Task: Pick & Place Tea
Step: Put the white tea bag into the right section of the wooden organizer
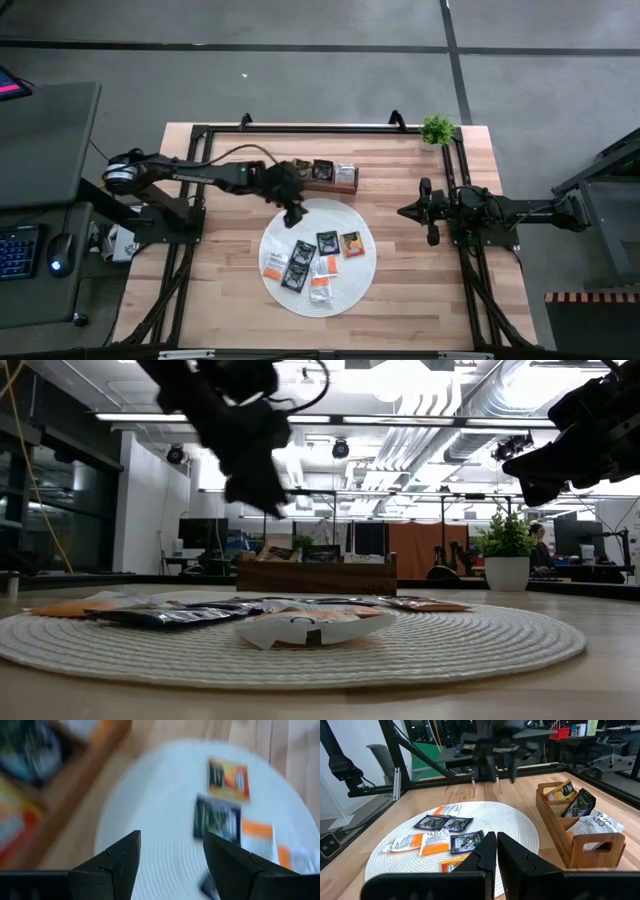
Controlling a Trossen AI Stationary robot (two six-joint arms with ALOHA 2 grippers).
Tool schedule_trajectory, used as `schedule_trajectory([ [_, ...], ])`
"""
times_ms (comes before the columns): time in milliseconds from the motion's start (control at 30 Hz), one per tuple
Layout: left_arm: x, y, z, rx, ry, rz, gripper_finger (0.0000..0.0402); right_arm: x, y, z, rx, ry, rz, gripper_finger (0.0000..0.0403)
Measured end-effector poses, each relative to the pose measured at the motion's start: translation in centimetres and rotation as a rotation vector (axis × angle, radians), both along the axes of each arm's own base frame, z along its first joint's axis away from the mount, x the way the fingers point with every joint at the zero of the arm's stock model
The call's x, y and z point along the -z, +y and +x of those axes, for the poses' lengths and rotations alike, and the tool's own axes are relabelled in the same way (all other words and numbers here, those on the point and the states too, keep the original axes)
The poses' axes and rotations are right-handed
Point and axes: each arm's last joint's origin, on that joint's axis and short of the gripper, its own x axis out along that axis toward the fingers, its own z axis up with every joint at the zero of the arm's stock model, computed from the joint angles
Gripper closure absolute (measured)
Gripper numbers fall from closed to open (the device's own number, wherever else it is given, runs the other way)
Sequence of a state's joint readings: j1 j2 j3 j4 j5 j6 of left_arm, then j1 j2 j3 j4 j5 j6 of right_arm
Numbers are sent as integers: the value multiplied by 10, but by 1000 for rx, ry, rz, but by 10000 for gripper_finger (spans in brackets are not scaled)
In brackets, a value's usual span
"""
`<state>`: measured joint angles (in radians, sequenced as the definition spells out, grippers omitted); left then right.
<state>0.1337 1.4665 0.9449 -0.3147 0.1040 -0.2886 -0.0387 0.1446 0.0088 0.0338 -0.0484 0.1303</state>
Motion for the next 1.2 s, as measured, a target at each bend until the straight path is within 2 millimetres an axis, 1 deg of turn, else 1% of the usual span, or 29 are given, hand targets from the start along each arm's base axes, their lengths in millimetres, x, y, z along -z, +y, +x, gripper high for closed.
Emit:
schedule_trajectory([
  [100,4,-8,-16,-61,-5,-79,188,0,0,0,0,0,0,391],
  [200,16,-16,-40,-156,42,-184,188,0,0,0,0,0,0,391],
  [367,34,-31,-74,-302,86,-362,188,0,0,0,0,0,0,391],
  [533,50,-45,-97,-350,138,-455,188,0,0,0,0,0,0,391],
  [733,55,-61,-108,-356,213,-545,188,0,0,0,1,0,0,391],
  [933,55,-71,-110,-358,244,-609,188,0,0,0,0,0,0,391],
  [1200,59,-75,-107,-366,247,-576,188,0,0,0,1,1,0,391],
])
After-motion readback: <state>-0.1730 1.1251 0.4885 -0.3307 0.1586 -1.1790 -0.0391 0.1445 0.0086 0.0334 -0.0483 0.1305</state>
